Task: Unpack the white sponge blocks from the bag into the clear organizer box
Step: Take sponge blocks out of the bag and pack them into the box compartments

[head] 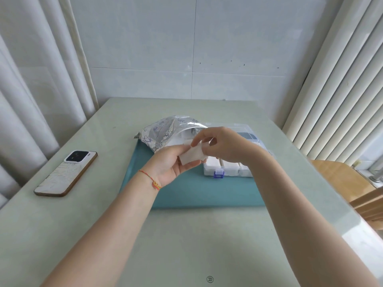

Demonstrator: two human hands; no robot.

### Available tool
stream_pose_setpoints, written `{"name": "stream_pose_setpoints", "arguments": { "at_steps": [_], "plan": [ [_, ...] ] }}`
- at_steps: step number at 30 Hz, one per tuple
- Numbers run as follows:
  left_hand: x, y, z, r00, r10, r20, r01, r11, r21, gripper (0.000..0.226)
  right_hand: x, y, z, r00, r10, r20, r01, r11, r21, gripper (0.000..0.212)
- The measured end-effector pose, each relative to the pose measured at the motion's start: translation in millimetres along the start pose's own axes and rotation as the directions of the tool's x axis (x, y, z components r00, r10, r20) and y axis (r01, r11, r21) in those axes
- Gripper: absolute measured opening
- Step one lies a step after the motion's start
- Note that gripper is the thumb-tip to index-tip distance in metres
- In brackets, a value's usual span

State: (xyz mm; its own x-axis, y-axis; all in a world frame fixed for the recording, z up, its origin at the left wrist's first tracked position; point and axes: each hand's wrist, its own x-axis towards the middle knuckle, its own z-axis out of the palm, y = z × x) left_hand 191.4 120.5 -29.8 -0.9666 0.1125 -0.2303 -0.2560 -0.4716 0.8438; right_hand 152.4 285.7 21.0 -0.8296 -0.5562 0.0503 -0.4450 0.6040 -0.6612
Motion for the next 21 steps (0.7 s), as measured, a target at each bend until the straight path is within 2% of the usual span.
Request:
{"name": "stream_pose_setpoints", "arguments": {
  "at_steps": [4, 8, 9, 11, 13, 15, 18, 21],
  "plan": [
    [-1, -1, 1, 1.000, 0.019, -0.006, -0.019, 1.000, 0.020, 0.024, -1, -6, 7, 0.999, 0.016, 0.051, -0.013, 0.998, -0.058, 0.019],
    [0, -2, 2, 0.997, 0.018, -0.079, -0.020, 1.000, -0.019, 0.027, 2, -3, 13, 0.998, -0.045, -0.042, 0.039, 0.990, -0.132, 0.007],
    [0, -2, 2, 0.995, 0.019, -0.102, -0.022, 0.999, -0.024, 0.026, 2, -1, 12, 0.995, -0.050, -0.084, 0.042, 0.994, -0.096, 0.004],
    [0, -2, 0, 0.989, 0.029, -0.147, -0.037, 0.998, -0.049, 0.024, 1, 2, 7, 0.981, -0.020, -0.195, 0.041, 0.994, 0.103, 0.007],
    [1, -2, -4, 0.982, 0.042, -0.183, -0.059, 0.994, -0.092, 0.022, -3, 6, -3, 0.954, 0.075, -0.289, 0.031, 0.938, 0.346, 0.009],
    [1, -2, -7, 0.978, 0.054, -0.200, -0.079, 0.990, -0.119, 0.021, -6, 14, -11, 0.944, 0.145, -0.297, 0.017, 0.876, 0.482, 0.010],
    [0, 0, -5, 0.979, 0.070, -0.194, -0.095, 0.988, -0.123, 0.020, -7, 16, -10, 0.969, 0.130, -0.209, 0.009, 0.829, 0.560, 0.011],
    [1, 1, -1, 0.985, 0.076, -0.156, -0.096, 0.987, -0.127, 0.027, -2, 7, 1, 0.981, 0.118, -0.157, -0.023, 0.864, 0.504, 0.011]
  ]
}}
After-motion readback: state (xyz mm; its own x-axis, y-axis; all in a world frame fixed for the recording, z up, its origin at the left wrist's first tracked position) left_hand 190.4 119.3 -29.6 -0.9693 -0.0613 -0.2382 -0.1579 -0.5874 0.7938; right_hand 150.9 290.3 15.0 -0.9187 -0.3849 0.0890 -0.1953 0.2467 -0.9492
